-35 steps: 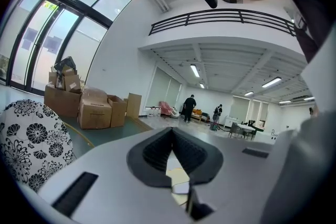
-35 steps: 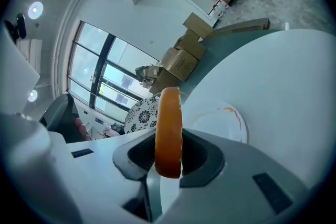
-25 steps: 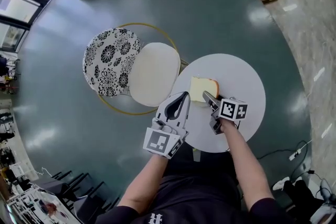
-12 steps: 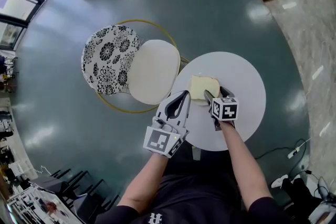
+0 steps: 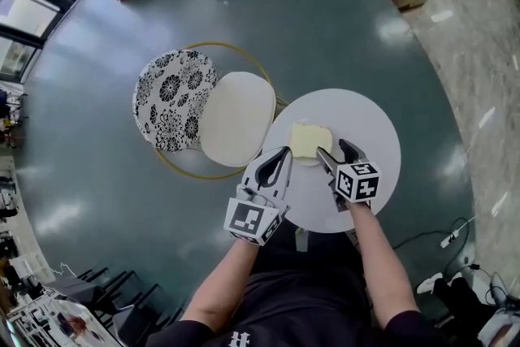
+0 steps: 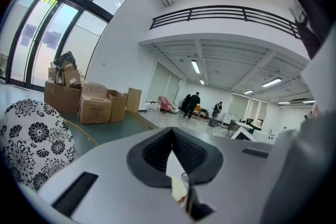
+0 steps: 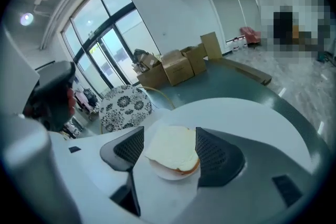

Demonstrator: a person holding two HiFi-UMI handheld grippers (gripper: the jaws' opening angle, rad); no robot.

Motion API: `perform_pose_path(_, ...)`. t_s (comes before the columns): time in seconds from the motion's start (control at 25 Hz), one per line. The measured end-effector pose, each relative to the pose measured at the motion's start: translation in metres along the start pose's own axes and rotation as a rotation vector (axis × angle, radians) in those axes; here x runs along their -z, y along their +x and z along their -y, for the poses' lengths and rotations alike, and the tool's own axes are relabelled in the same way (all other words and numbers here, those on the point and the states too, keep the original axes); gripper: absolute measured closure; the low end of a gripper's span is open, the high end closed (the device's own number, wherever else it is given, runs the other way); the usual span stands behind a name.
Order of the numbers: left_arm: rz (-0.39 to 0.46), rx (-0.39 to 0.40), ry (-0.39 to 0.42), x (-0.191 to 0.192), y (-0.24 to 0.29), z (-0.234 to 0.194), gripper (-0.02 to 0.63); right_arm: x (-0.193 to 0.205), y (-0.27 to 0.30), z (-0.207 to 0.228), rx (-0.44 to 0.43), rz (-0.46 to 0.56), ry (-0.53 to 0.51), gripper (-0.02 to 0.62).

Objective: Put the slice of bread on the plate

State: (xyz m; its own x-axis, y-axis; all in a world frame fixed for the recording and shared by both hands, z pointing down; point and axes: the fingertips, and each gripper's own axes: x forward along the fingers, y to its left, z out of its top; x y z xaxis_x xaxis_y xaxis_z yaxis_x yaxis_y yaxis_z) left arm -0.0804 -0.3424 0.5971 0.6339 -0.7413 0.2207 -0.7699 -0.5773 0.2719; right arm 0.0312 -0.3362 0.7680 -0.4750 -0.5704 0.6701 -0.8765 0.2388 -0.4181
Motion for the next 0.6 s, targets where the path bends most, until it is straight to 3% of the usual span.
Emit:
perform_pose_path(0.36, -0.032, 0.036, 0.026, -0.041, -0.015, 0.032, 0.600, -0.093, -0.083, -0.082, -0.205, 0.183, -0.050, 0.329)
perform_pose_path(0.6, -0.019, 0.043, 0.046, -0.077, -0.027, 0.061, 0.600, -0.131, -0.142, -0.124, -0.280, 0.280, -0.126, 0.451)
